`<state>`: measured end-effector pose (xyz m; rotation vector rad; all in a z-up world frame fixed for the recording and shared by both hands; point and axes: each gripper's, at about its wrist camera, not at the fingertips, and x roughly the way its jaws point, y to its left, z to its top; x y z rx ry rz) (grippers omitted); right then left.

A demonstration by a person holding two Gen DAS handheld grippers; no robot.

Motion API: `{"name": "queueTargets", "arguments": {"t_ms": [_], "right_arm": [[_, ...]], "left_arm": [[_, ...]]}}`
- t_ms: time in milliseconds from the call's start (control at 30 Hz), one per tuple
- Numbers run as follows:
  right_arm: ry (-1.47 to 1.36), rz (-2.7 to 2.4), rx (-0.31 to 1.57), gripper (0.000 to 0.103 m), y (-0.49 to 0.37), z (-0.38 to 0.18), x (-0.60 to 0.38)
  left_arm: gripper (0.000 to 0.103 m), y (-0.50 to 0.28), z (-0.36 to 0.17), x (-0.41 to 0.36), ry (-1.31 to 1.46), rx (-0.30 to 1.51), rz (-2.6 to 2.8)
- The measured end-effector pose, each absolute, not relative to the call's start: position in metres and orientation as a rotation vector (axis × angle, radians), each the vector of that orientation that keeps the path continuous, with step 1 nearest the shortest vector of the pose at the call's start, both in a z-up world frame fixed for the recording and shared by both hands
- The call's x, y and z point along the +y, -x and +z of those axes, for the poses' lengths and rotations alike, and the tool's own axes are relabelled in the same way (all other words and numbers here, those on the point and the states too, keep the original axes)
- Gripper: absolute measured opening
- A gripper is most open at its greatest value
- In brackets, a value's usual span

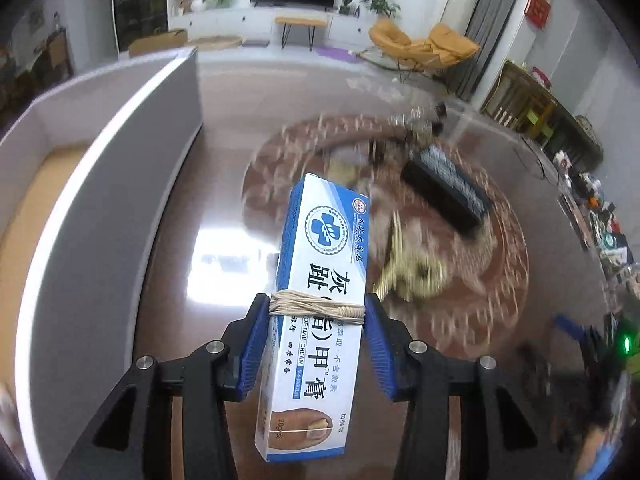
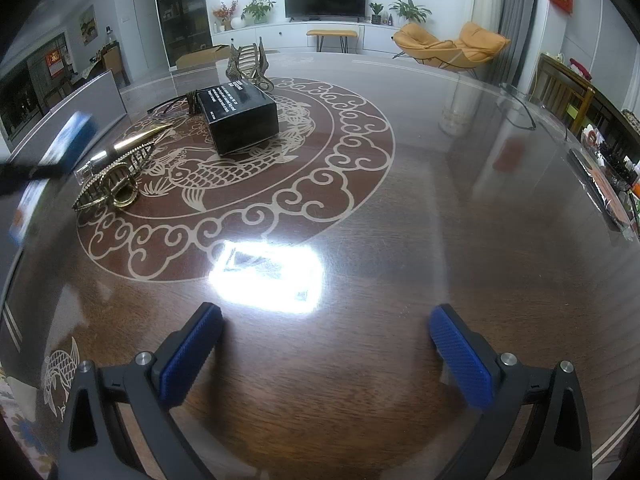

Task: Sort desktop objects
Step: 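Grasp the blue nail-cream box across its middle with the left tool, then lift the blue nail-cream box with the left tool and hold it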

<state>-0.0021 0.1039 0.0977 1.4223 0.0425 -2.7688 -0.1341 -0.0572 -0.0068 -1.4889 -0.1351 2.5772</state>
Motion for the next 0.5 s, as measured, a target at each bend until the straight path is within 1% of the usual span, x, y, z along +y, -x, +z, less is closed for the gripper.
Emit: {"name": "queueTargets", "arguments": {"t_ms": [133, 233, 333, 367, 400, 467, 500], "right_arm": [[-1.422, -2.769, 0.043, 0.103, 0.002, 0.098, 0.104], [-1.422, -2.769, 0.043, 0.103, 0.002, 0.097, 0.104], [-1.422, -2.769, 0.043, 0.103, 0.002, 0.098, 0.104], [-1.422, -2.769, 0.043, 0.103, 0.002, 0.097, 0.104], [-1.422, -2.769, 0.043, 0.103, 0.002, 0.098, 0.104], [-1.422, -2.769, 0.043, 0.103, 0.002, 0.098, 0.104], [-1.422, -2.769, 0.043, 0.103, 0.002, 0.098, 0.104]], "left_arm": [[0.047, 0.107, -0.027, -0.065, 1.57, -0.18, 2.56], [0.047, 0.097, -0.046, -0.07, 1.585, -0.182, 2.585], [0.048, 0.09, -0.048, -0.073, 1.528, -0.193, 2.633], [0.05, 0.09, -0.048, -0.072, 1.513, -0.179, 2.649], [0.054, 0.09, -0.049, -0.07, 1.498, -0.153, 2.655], [0.075, 0.092, -0.05, -0.066, 1.494, -0.107, 2.658], [0.078, 0.092, -0.051, -0.065, 1.495, -0.086, 2.665]]}}
